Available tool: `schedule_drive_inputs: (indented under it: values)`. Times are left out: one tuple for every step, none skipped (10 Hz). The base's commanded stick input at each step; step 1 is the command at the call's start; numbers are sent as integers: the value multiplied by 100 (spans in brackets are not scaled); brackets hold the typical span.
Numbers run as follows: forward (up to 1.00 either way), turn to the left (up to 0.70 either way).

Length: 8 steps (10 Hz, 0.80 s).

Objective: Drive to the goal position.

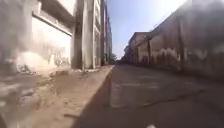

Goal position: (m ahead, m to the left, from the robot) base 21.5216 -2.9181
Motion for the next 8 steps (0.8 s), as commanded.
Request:
schedule_drive_inputs:
  values:
    - [100,0]
    - [100,0]
    - [100,0]
    - [100,0]
    - [100,0]
    - [100,0]
    - [100,0]
    - [100,0]
